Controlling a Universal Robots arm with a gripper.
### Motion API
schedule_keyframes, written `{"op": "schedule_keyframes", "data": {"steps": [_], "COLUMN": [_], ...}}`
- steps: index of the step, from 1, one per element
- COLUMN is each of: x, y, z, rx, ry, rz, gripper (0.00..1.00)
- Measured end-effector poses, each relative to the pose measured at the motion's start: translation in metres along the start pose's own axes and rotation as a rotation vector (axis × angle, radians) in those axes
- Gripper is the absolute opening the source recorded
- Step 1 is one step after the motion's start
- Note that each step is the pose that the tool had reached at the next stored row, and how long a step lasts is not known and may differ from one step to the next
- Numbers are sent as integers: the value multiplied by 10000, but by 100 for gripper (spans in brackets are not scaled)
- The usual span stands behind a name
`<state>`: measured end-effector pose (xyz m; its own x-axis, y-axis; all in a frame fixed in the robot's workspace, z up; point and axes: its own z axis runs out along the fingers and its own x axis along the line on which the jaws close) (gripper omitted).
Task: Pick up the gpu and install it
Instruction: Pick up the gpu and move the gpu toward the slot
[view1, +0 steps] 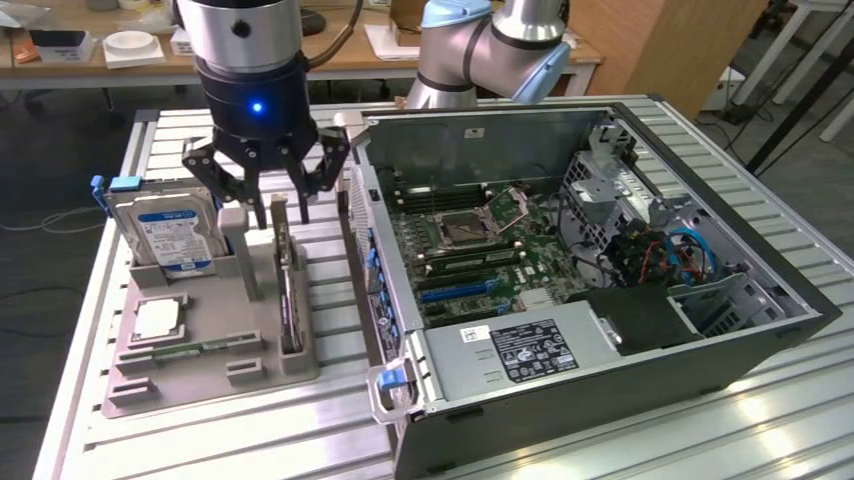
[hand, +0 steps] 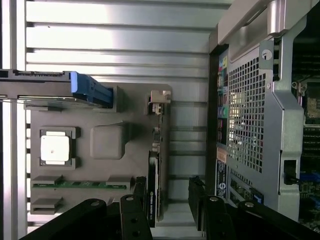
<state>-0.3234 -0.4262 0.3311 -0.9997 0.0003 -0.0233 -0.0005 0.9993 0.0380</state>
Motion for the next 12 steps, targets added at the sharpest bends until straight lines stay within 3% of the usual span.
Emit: {"op": "schedule_keyframes", "data": {"steps": [12], "x": [2], "y": [-41], "z": [36], "rx": [11], "ry": [-1], "rz": [10], "gripper": [47]}}
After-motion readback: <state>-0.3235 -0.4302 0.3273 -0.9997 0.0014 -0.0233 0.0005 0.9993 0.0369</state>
